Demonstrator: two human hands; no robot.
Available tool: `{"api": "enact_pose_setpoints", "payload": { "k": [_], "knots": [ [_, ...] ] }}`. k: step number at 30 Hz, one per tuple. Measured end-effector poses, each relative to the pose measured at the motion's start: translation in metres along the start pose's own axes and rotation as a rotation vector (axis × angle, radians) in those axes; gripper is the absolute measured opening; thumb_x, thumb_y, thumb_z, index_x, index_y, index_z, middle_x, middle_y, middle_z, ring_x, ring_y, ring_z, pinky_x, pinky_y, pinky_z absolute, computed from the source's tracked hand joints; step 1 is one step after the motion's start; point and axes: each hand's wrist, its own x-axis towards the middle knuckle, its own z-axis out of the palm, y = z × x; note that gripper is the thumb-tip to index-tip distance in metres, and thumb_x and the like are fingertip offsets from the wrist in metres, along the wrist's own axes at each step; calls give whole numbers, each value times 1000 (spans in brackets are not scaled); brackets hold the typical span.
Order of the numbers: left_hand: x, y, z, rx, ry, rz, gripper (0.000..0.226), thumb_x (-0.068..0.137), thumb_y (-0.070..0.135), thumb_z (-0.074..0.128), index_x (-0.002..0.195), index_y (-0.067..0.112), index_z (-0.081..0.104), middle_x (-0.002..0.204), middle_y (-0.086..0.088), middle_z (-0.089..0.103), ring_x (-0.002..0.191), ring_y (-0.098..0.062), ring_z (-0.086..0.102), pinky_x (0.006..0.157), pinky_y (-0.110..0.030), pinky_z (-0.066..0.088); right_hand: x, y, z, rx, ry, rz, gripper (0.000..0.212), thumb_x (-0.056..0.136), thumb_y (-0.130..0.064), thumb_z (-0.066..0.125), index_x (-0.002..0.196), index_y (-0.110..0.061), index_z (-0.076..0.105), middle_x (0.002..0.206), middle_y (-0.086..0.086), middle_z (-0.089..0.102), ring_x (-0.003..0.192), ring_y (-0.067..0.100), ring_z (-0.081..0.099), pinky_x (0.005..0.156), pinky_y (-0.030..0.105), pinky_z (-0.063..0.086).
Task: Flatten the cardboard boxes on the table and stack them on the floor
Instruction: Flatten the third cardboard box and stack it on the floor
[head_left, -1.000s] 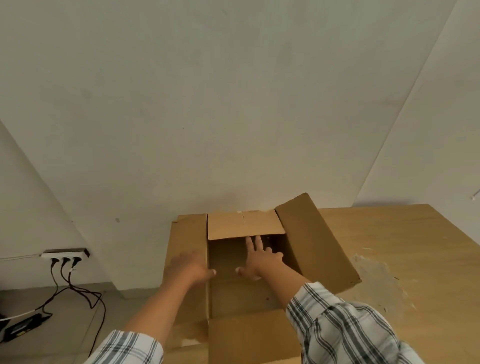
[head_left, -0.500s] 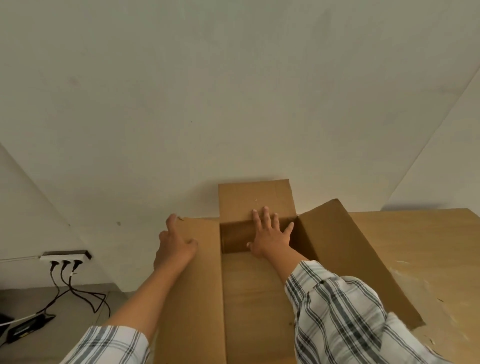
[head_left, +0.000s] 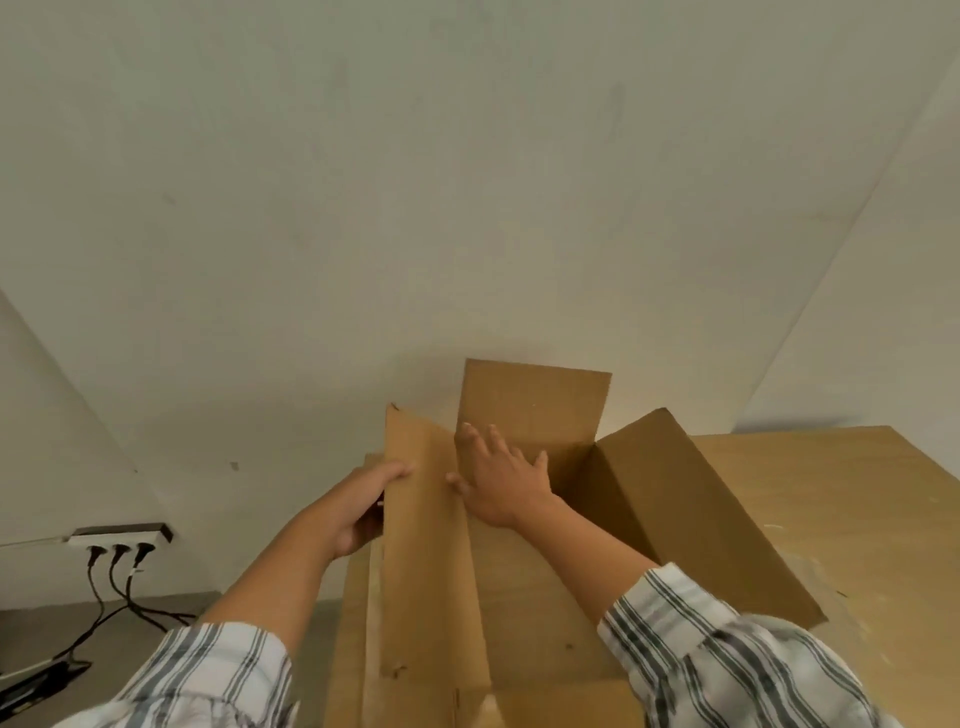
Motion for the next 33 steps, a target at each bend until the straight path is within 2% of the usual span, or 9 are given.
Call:
{"api": "enact_pose_setpoints", "payload": {
  "k": [4,8,10,12,16,20,23,28,33],
  "knots": [
    [-15,50,58,-31,-84,67,24,100,32,55,89,13,68,68,-3,65,61,-14,62,48,-22,52,-49,-18,-48,202,68,-25,66,98,-58,25,155,-31,4,158,6,29,137,37,40,106,58,36],
    [-34,85,125,41,-194,84,35,98,41,55,82,11,64,77,-5,64,70,-20,63,58,-30,52,-97,8,-100,105,77,14,85,89,-58,43,153,-32,-5,116,5,62,103,31,62,84,44,53],
    [-43,93,161,66,-222,107,34,98,42,56,89,10,62,85,-8,64,72,-20,63,58,-28,54,-118,29,-119,-41,67,64,96,89,-37,56,154,-25,-13,85,2,58,80,23,63,64,35,54],
    [-51,96,197,71,-261,145,41,97,48,56,100,8,64,93,-8,64,78,-20,63,63,-27,55,-136,53,-133,-150,106,131,99,89,-16,58,154,-21,-17,76,3,51,76,24,63,59,33,52],
    [-52,79,255,161,-296,163,64,86,68,58,123,16,67,123,-3,66,112,-26,62,98,-38,53,-166,114,-149,-211,218,202,95,91,-7,56,156,-22,-12,102,12,63,87,29,65,66,37,54],
    [-39,30,271,824,187,136,95,79,68,60,156,26,25,166,-15,5,149,-45,10,119,-59,15,-199,176,-157,-241,215,220,89,90,0,52,157,-24,-2,110,14,61,91,32,64,61,35,46],
    [-46,-11,274,832,504,21,107,78,69,64,157,35,1,161,-14,-26,146,-52,-13,115,-69,2,-222,221,-156,-211,198,212,82,89,-1,52,156,-23,9,114,13,60,98,32,64,66,35,47],
    [-58,-53,301,496,461,-19,118,65,67,77,156,36,9,154,-19,30,136,-45,34,107,-58,39,-254,289,-138,-156,138,207,70,90,-5,52,151,-18,21,113,11,61,96,31,64,66,36,50],
    [-73,-55,343,528,512,37,115,69,64,78,157,37,8,151,-19,31,136,-43,33,109,-56,37,-262,333,-114,-194,88,320,64,90,-17,56,146,-21,25,150,11,19,113,33,56,78,39,46]
  ]
}}
